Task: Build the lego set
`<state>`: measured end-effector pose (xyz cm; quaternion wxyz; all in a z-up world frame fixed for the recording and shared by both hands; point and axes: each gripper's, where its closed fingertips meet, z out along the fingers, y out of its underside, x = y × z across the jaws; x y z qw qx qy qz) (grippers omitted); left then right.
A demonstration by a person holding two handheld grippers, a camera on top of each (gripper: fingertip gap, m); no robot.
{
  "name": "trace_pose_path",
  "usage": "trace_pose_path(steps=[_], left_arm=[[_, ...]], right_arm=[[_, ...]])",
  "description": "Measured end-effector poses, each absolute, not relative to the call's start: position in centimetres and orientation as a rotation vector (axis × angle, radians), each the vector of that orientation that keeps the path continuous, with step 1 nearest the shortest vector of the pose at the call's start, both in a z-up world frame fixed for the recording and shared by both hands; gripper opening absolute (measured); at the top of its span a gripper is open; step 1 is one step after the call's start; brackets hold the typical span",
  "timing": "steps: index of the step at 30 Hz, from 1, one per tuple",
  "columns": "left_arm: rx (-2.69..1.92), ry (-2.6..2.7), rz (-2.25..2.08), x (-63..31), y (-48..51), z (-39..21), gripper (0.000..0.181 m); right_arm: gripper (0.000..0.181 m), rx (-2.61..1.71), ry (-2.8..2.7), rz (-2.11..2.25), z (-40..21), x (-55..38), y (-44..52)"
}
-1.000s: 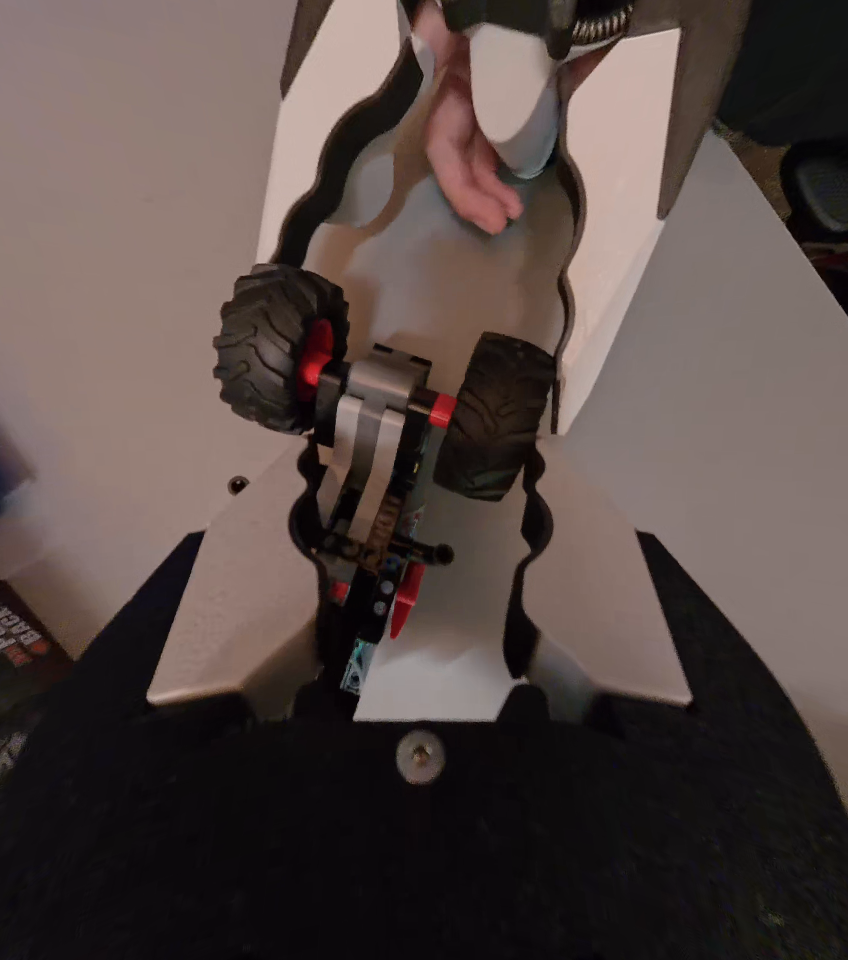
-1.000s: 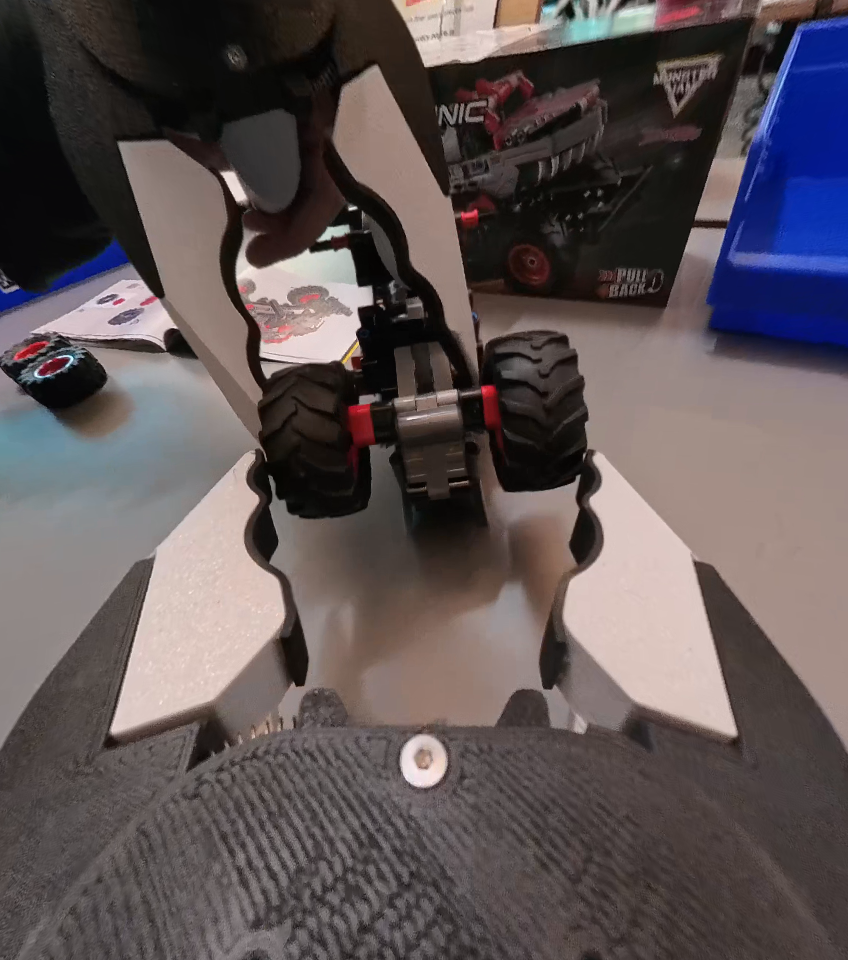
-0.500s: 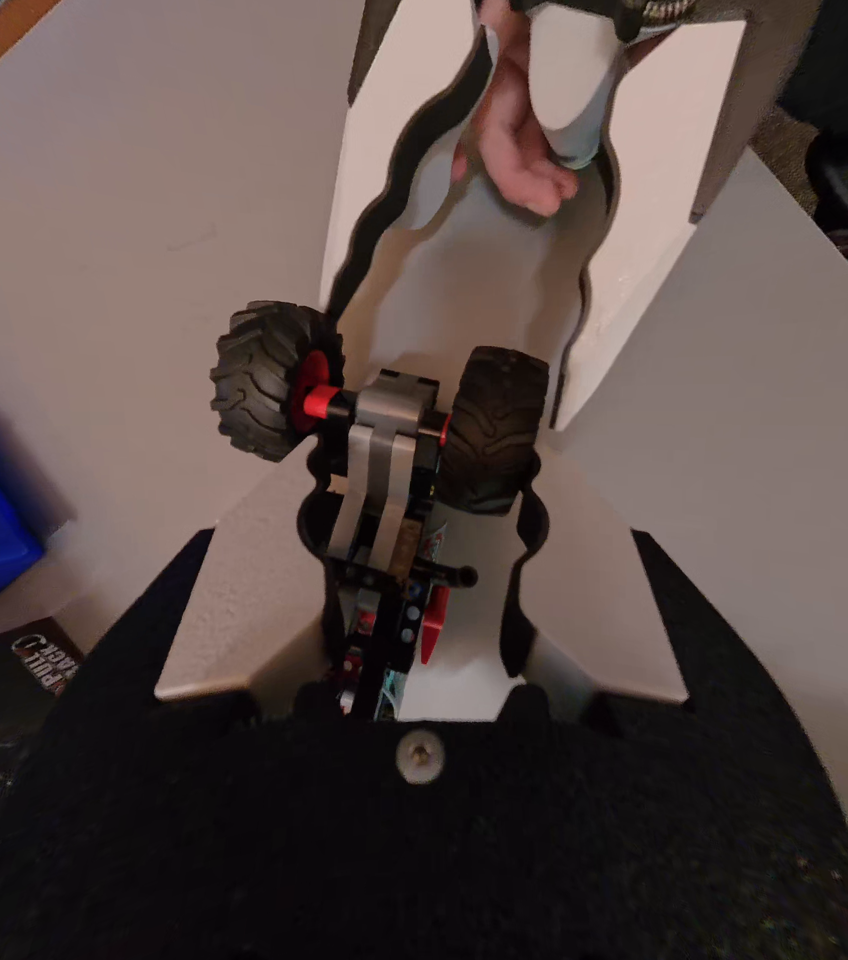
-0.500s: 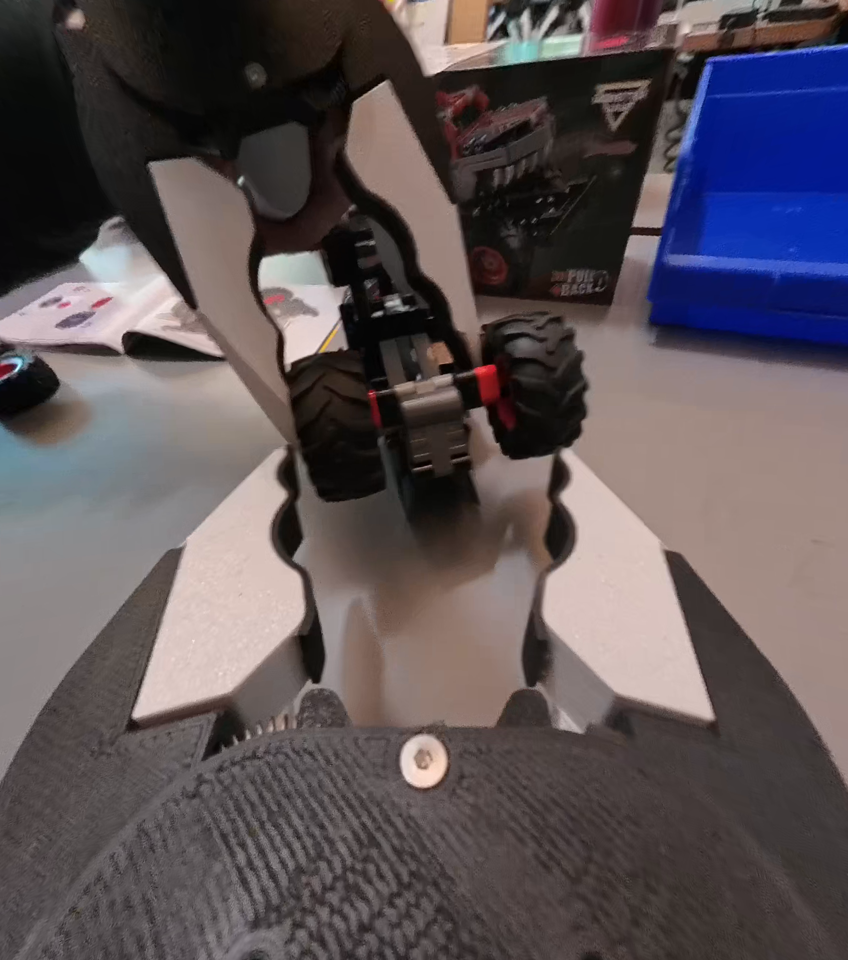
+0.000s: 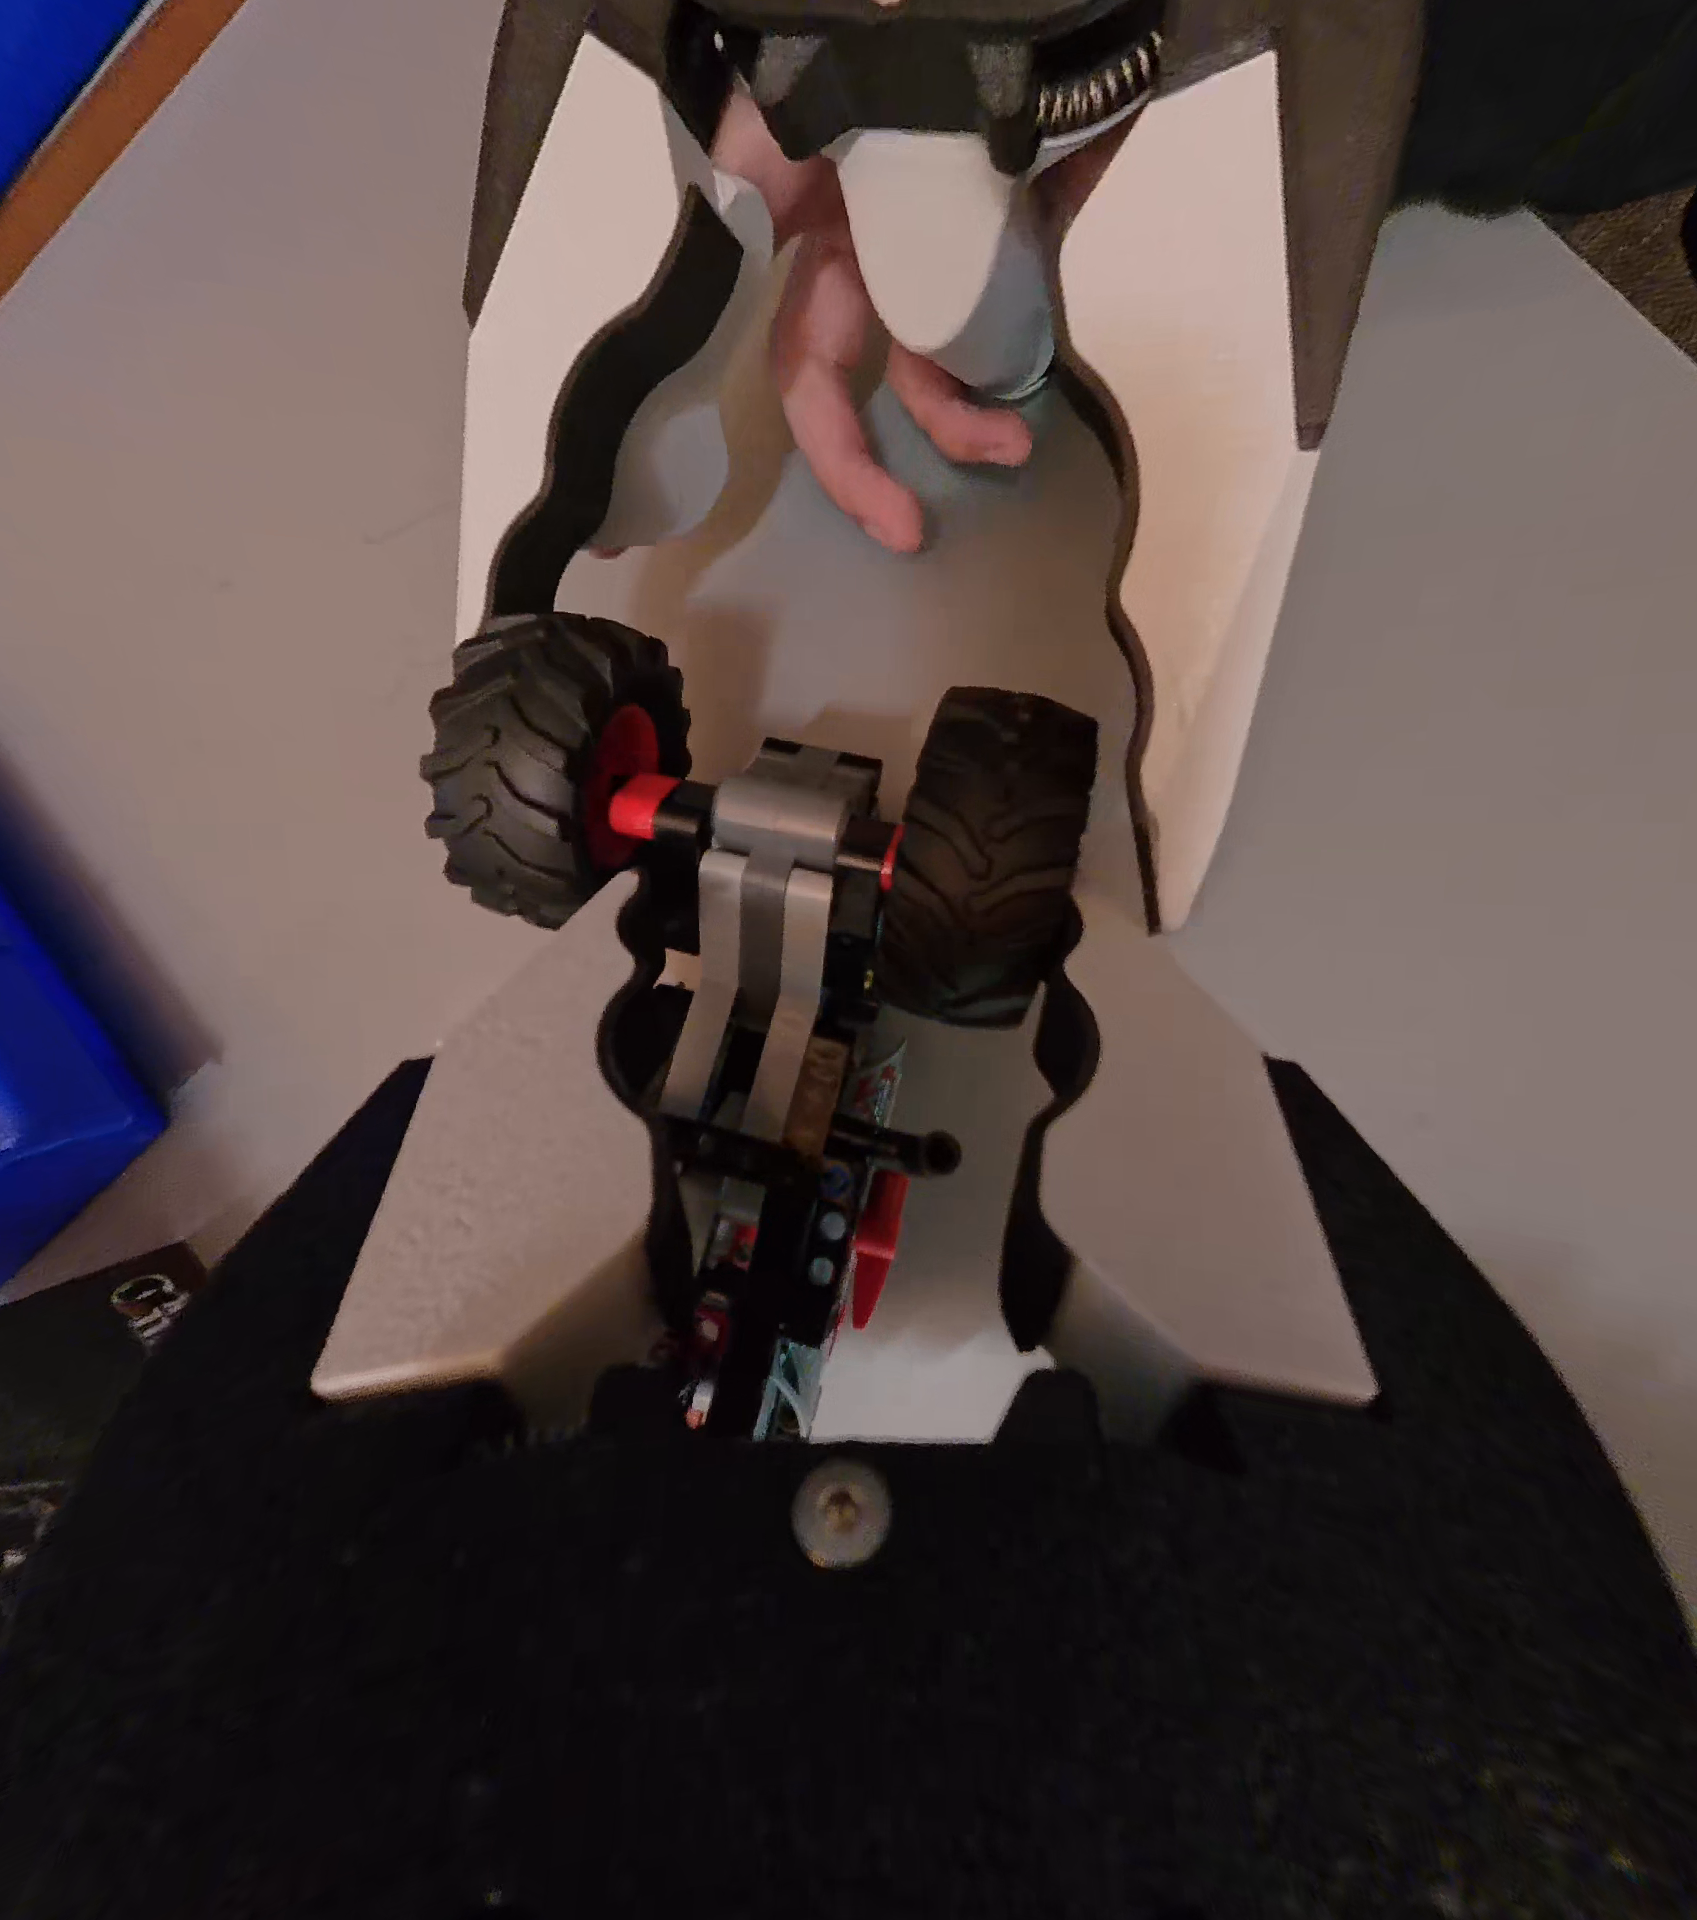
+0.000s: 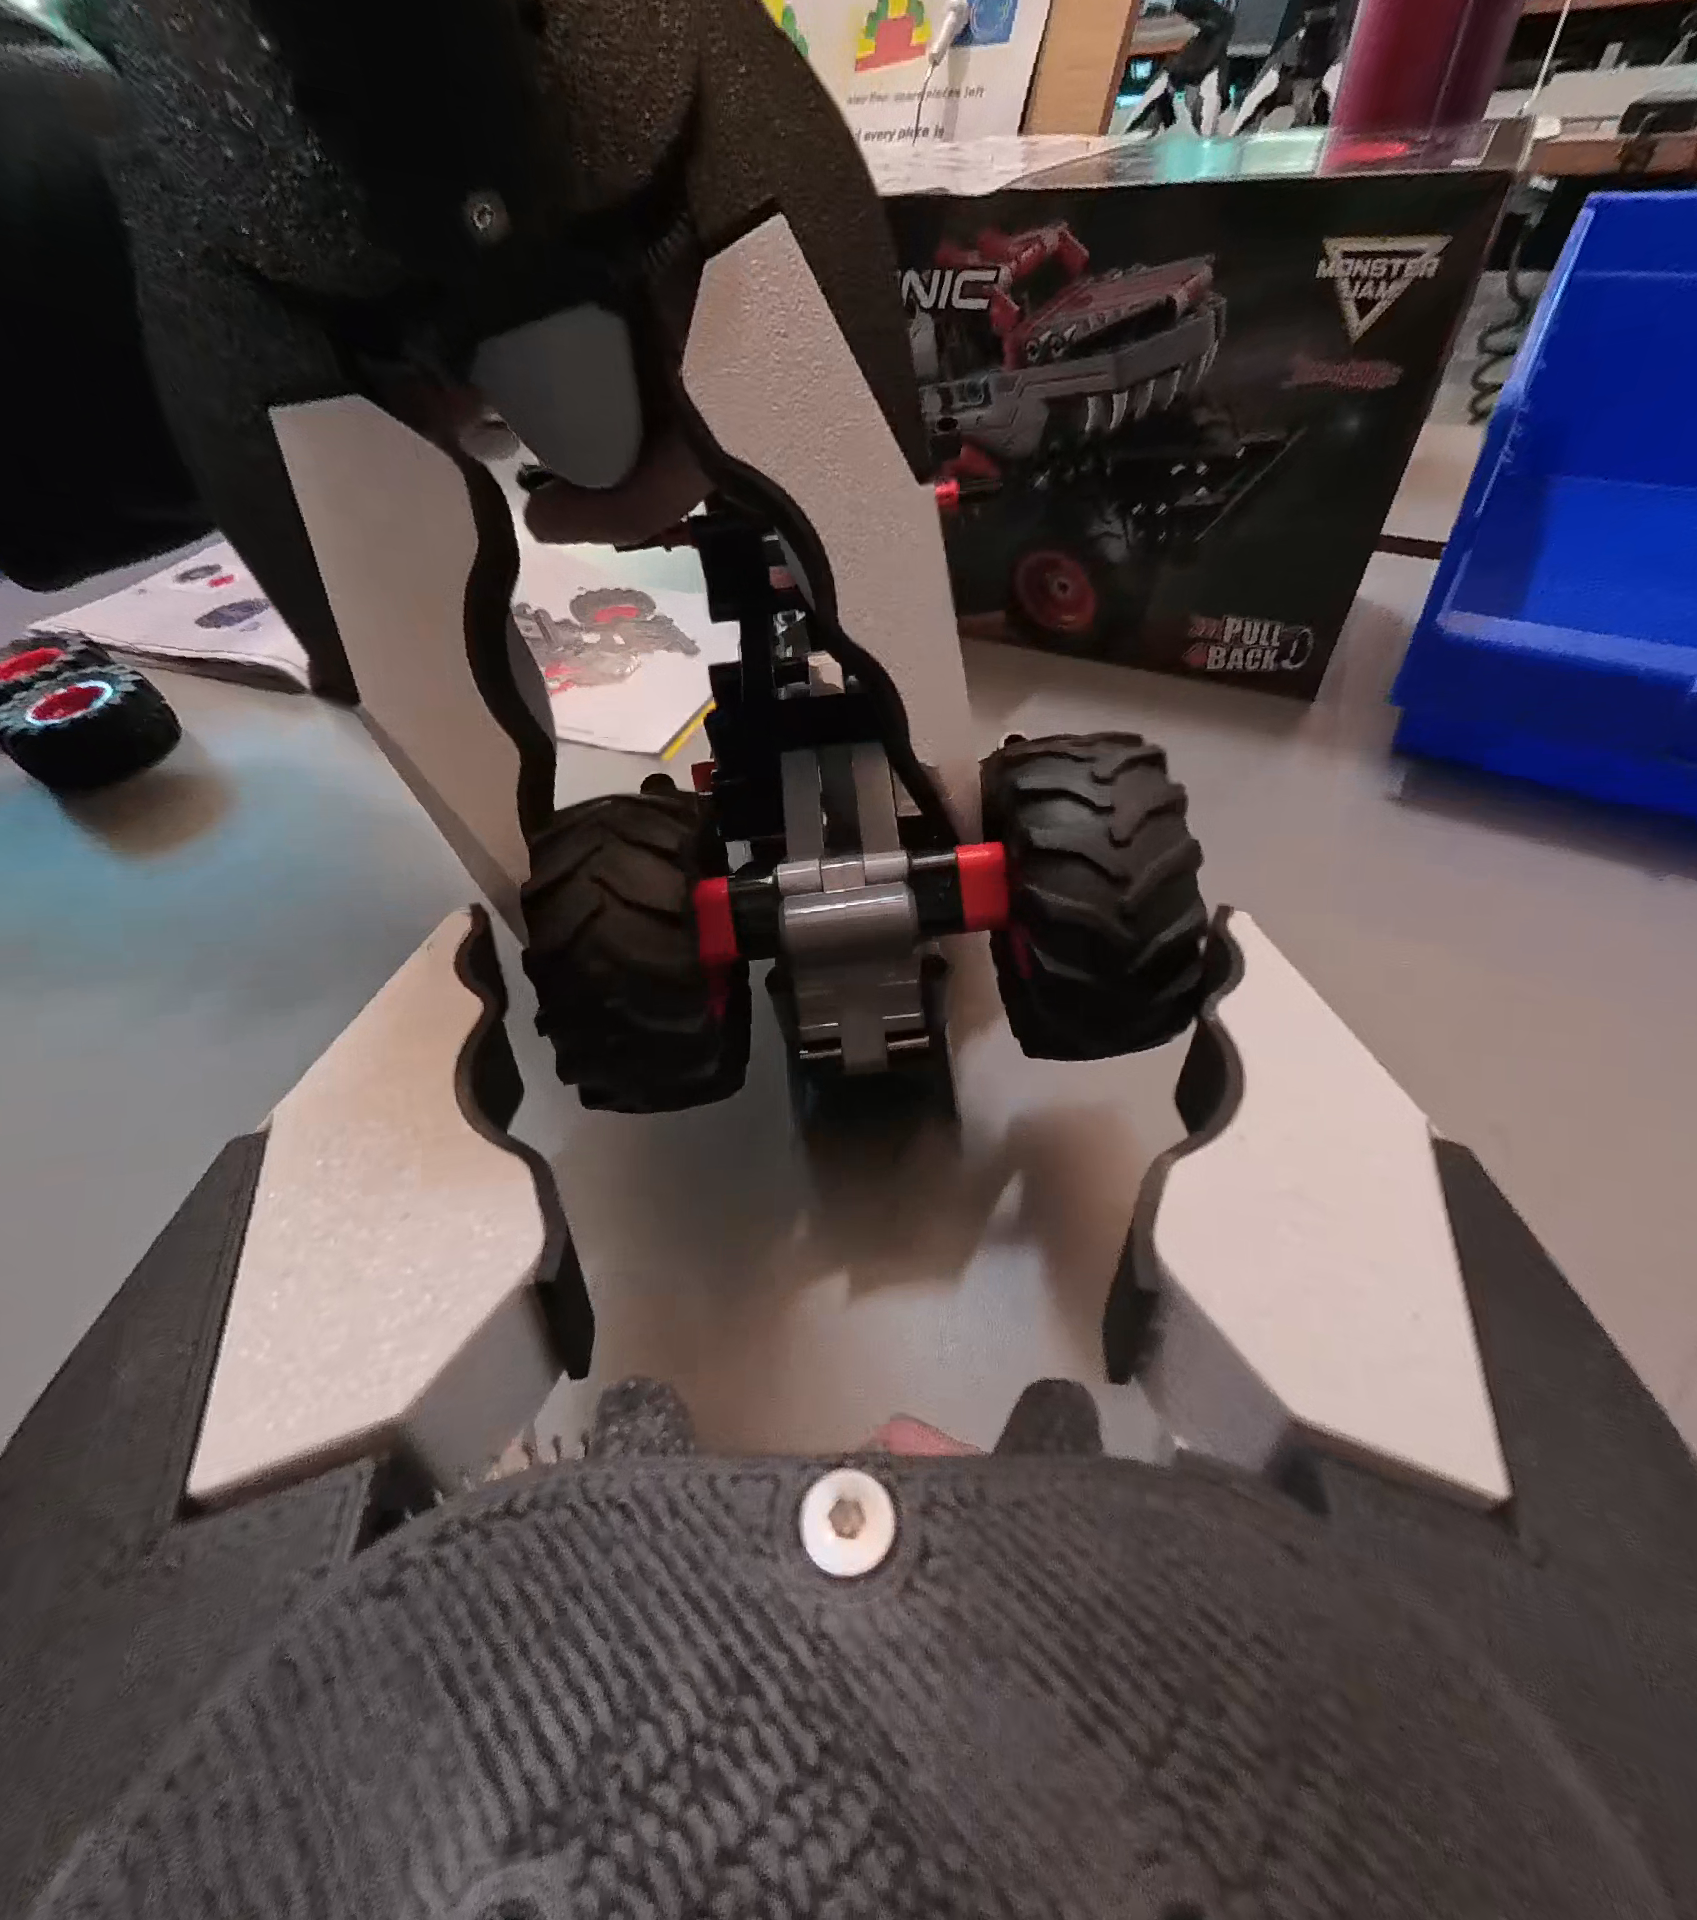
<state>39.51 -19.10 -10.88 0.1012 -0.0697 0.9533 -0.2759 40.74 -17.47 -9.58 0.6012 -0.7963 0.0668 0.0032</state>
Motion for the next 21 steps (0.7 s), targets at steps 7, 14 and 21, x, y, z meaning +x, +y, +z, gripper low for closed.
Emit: trace_pose_path(steps=[7, 14, 21], left_arm=[[-0.204, 2.773, -0.817, 39.55, -19.17, -10.87, 0.069], [-0.189, 2.767, -0.826, 39.39, -19.20, -10.87, 0.069], [-0.132, 2.804, -0.821, 39.28, -19.26, -10.88, 0.069]], right_arm=[[0.126, -1.881, 0.104, 0.022, -10.03, 40.59, -17.13], [0.117, -1.889, 0.048, -0.024, -10.11, 40.29, -17.61], [0.118, -1.899, 0.032, -0.032, -10.24, 40.21, -17.63]])
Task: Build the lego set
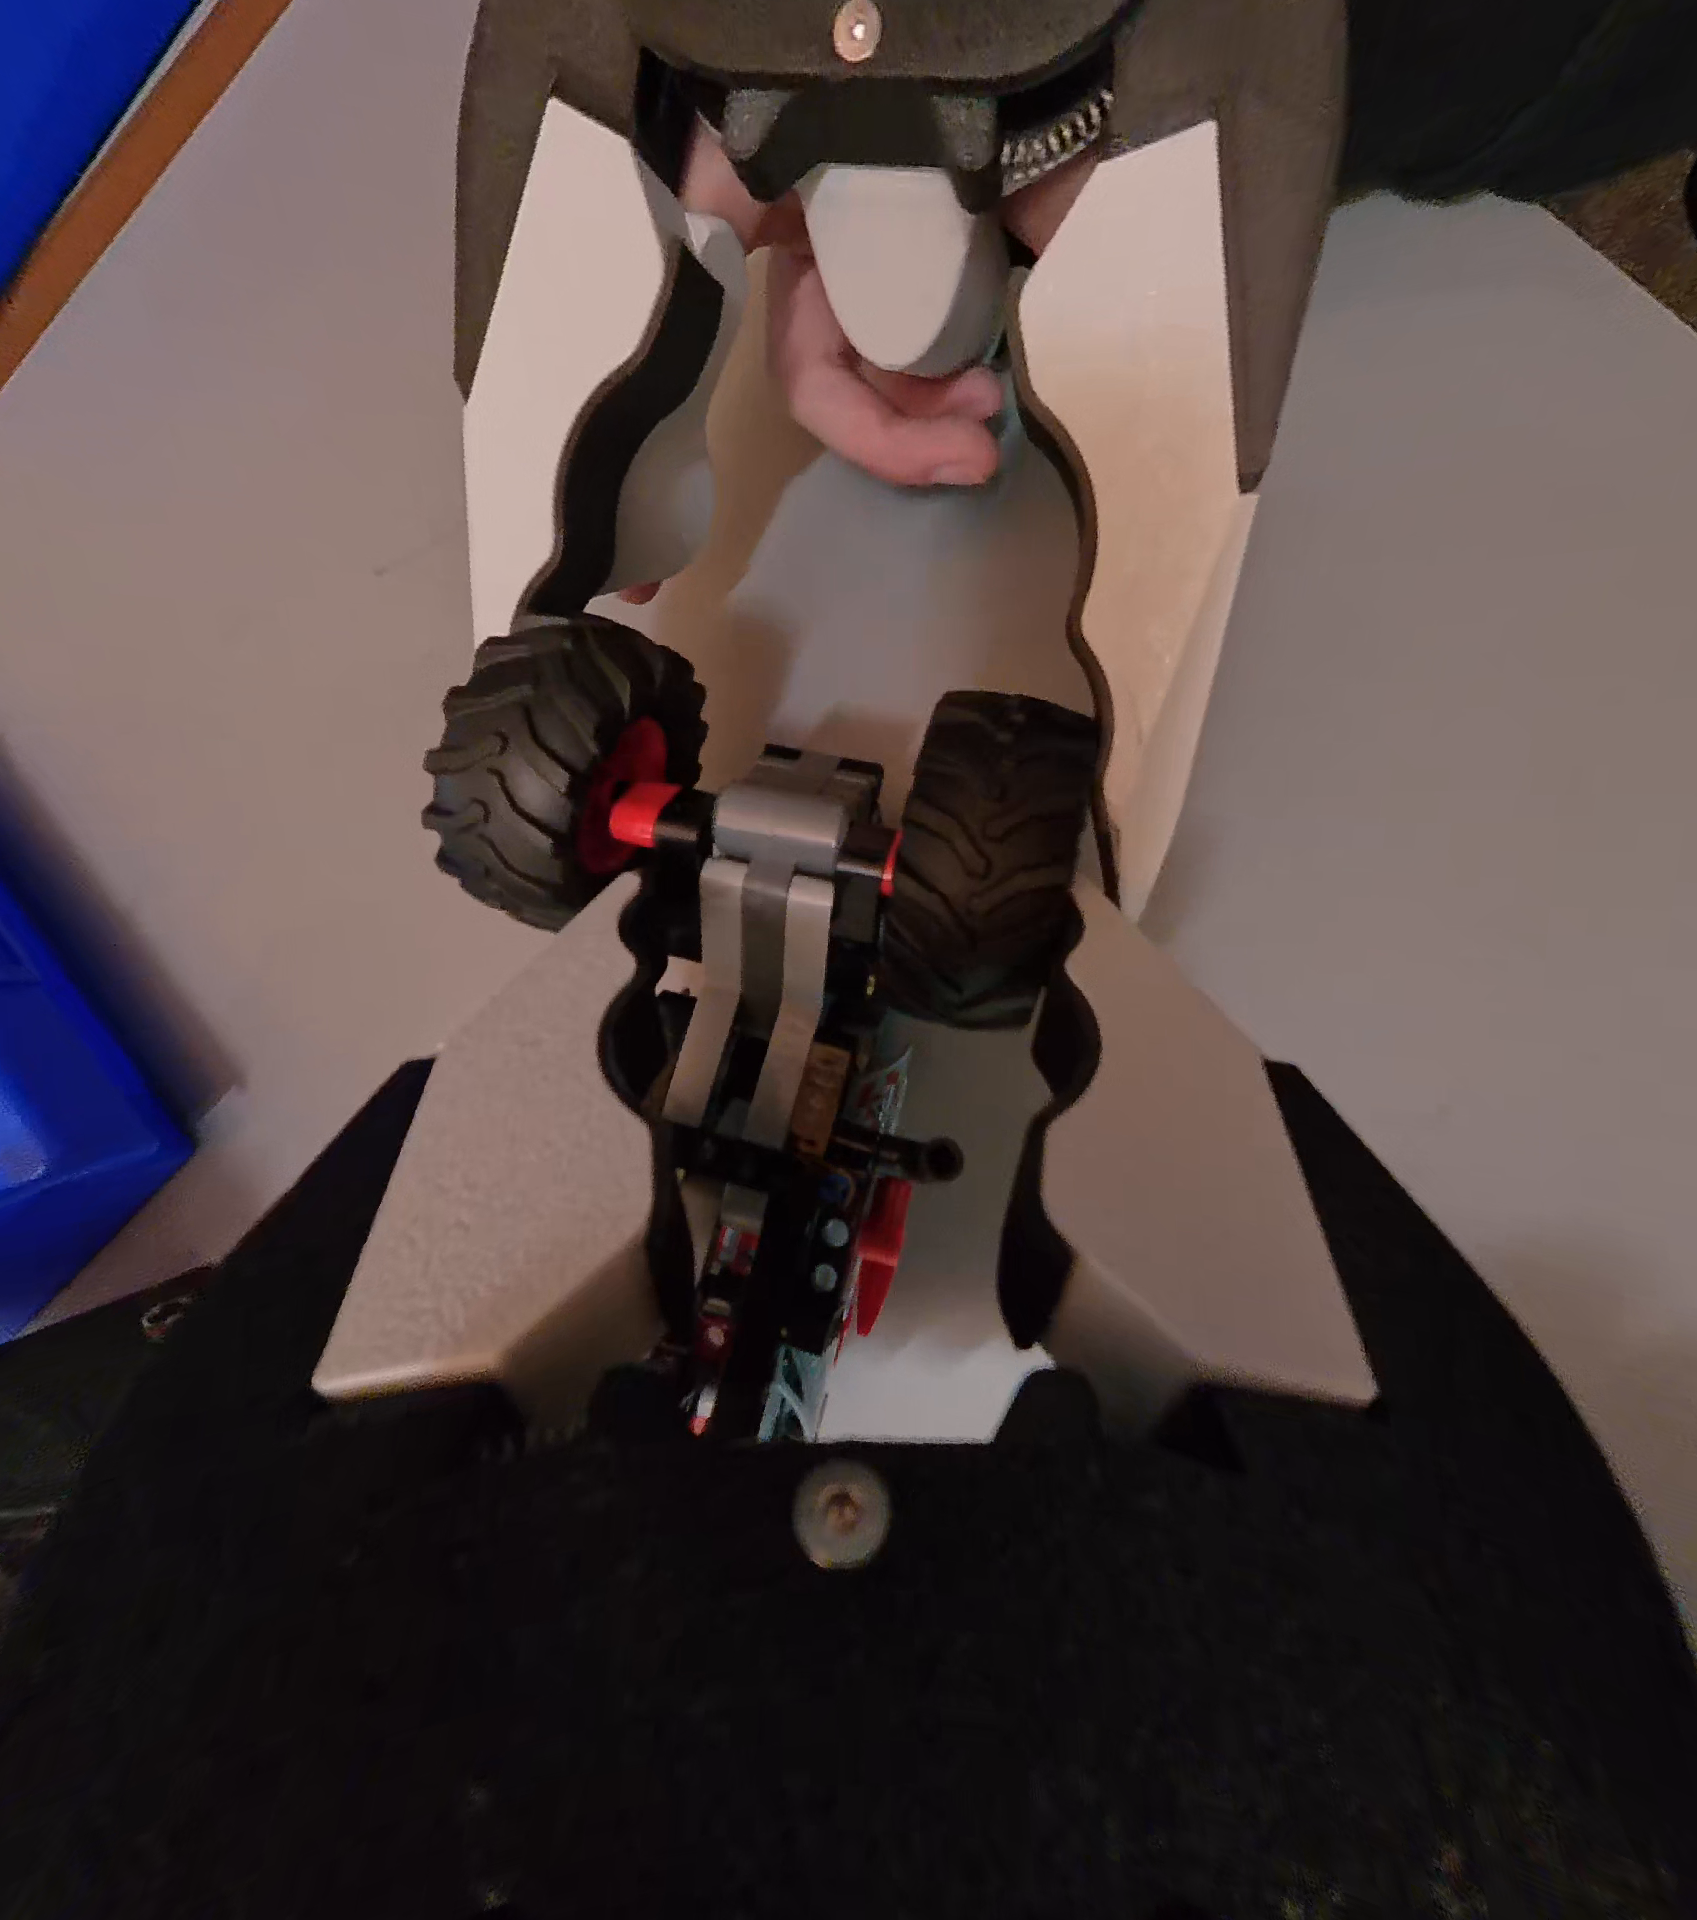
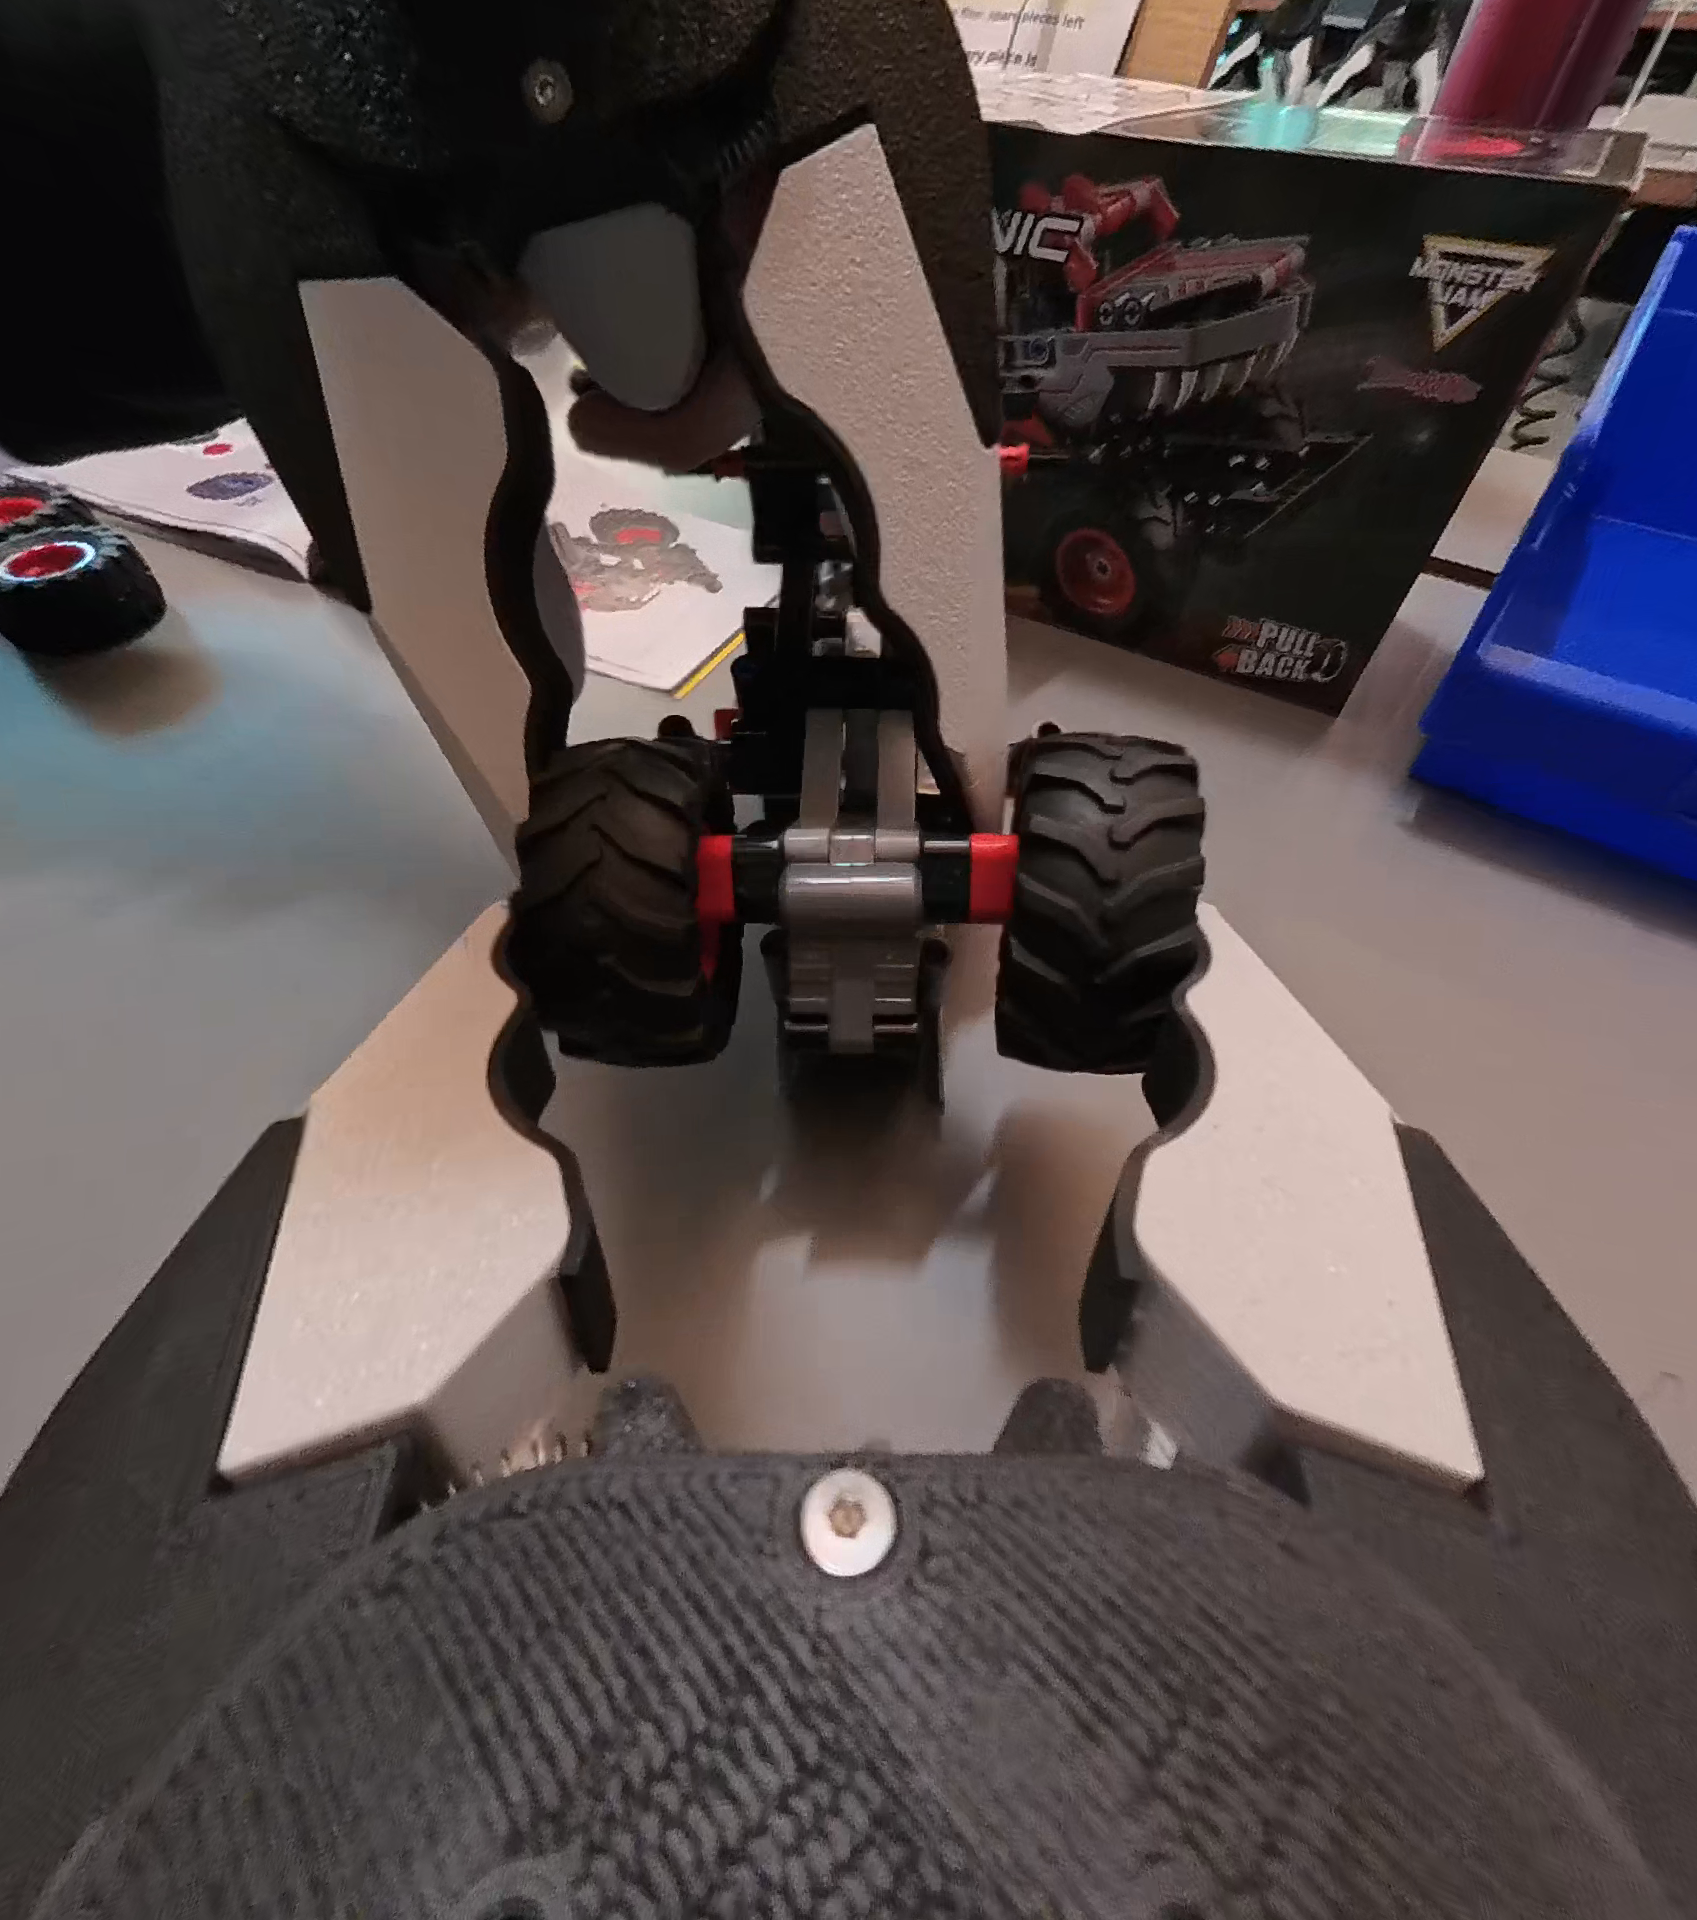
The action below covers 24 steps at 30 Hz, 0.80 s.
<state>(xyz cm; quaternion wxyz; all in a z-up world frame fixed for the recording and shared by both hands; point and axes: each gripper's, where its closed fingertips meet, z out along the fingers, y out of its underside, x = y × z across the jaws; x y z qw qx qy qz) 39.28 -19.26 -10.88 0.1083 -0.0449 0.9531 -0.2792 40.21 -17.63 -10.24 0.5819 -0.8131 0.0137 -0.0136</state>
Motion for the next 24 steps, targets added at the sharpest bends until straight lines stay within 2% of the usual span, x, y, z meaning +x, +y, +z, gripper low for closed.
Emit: trace_pose_path(steps=[2, 3, 4, 5, 6, 7, 9, 13, 15, 18, 20, 23, 24], left_arm=[[-0.083, 2.831, -0.833, 39.0, -19.2, -10.9, 0.069], [-0.042, 2.848, -0.839, 38.8, -19.1, -10.9, 0.069], [0.008, 2.863, -0.844, 38.5, -19.1, -10.9, 0.069], [0.056, 2.866, -0.834, 38.2, -19.1, -10.9, 0.069], [0.091, 2.865, -0.817, 38.1, -19.0, -10.9, 0.069], [0.119, 2.866, -0.810, 37.9, -18.9, -10.8, 0.069], [0.173, 2.860, -0.825, 37.6, -18.9, -10.8, 0.069], [0.239, 2.857, -0.872, 37.4, -18.9, -10.8, 0.069], [0.263, 2.859, -0.863, 37.3, -18.8, -10.8, 0.069], [0.277, 2.859, -0.865, 37.3, -18.8, -10.8, 0.069], [0.297, 2.859, -0.880, 37.2, -18.7, -10.8, 0.069], [0.340, 2.859, -0.883, 37.1, -18.7, -10.8, 0.069], [0.353, 2.860, -0.887, 37.0, -18.6, -10.8, 0.069]], right_arm=[[0.127, -1.899, 0.007, 0.057, -10.2, 39.6, -17.9], [0.118, -1.892, -0.045, 0.091, -10.1, 39.3, -18.6], [0.103, -1.883, -0.103, 0.118, -10.0, 39.4, -19.7], [0.077, -1.868, -0.108, 0.141, -9.6, 40.1, -20.9], [0.064, -1.825, -0.092, 0.199, -8.8, 40.8, -22.1], [0.061, -1.762, -0.070, 0.269, -7.7, 41.5, -23.1], [0.041, -1.666, -0.138, 0.323, -5.9, 42.2, -24.1], [0.042, -1.805, -0.373, 0.288, -7.8, 43.3, -22.3], [0.041, -1.818, -0.487, 0.412, -8.4, 42.3, -21.6], [0.028, -1.808, -0.625, 0.437, -8.3, 42.3, -22.0], [0.005, -1.800, -0.630, 0.325, -7.7, 43.8, -22.0], [0.009, -1.853, -0.735, 0.239, -8.8, 43.7, -21.4], [0.015, -1.881, -0.791, 0.226, -9.5, 43.1, -21.2]])
